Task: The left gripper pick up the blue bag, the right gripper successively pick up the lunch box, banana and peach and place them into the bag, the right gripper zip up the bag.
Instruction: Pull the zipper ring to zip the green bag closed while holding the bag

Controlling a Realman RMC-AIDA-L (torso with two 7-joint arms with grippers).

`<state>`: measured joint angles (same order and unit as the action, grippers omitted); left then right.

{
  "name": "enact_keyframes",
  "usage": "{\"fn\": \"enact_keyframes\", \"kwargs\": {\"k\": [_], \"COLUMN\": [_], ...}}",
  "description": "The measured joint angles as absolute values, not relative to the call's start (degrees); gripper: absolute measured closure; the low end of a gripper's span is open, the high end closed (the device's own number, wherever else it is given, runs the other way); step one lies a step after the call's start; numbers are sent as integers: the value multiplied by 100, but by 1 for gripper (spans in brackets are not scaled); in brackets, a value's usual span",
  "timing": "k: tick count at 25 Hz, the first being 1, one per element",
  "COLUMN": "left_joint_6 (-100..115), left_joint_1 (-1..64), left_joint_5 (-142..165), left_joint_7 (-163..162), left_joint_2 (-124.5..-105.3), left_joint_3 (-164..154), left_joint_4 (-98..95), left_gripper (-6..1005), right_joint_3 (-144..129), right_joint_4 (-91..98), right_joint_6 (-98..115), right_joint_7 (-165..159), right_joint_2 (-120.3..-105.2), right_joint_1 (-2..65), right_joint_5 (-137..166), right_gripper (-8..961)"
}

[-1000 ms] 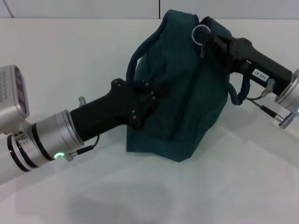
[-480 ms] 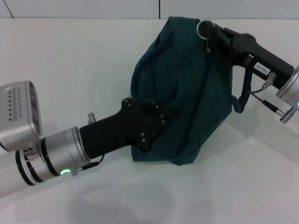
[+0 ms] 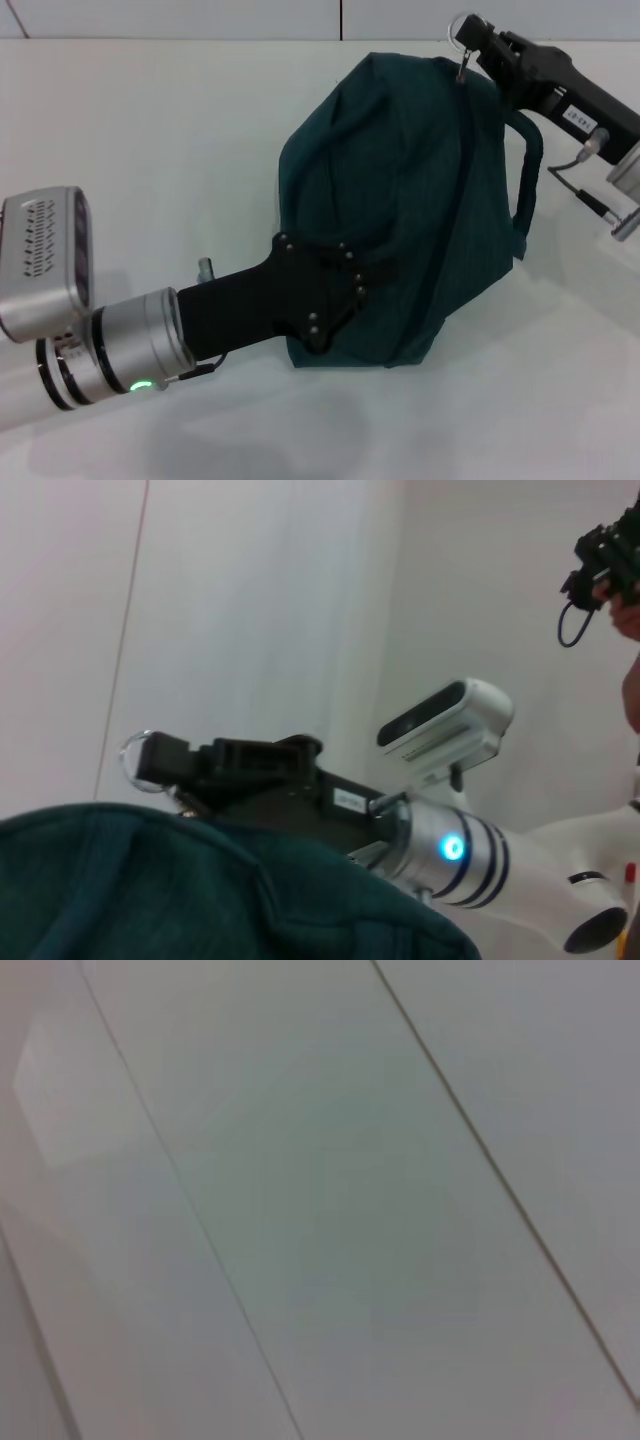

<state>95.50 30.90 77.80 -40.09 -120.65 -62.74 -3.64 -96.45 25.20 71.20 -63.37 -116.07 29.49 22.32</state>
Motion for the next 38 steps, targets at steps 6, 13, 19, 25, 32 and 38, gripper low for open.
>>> {"fn": "enact_keyframes", "kwargs": {"k": [6,13,19,25,32,38], "left_joint_6": [9664,9758,9822,9795,9823,9822], "left_joint_1": [3006,2804,2590,2543,2512,2501], "left_joint_5": [7762,7466,6752,6592,6961,7035], "left_joint_7": [-4008,-4008,-4039,-4087,-4432,-4452], "left_joint_2": [-12032,-12019,-11990,-11921,-11730,-11716], "left_joint_3": [-6281,-6235,-6232,-6260,-6321,-6349], "left_joint_4": [-398,-510,-562,-692,-1100,-1102], "left_gripper": [946,946,946,945,945,945], "right_joint_3": [-9521,-9517,-9493,-9545,-9767,-9765], "right_joint_4": [2391,2308,2299,2292,2048,1652], "right_joint_6": [6876,6801,7095,7859,7968,7358], "right_joint_7": [-6251,-6186,-6040,-6057,-6102,-6080], "right_joint_2": [-11597,-11610,-11621,-11619,-11620,-11619], "right_joint_1": [3121,3159,2749,2264,2158,2472], "right_joint_5": [2233,2251,2145,1873,1735,1706], "right_gripper": [947,947,947,947,947,947]}}
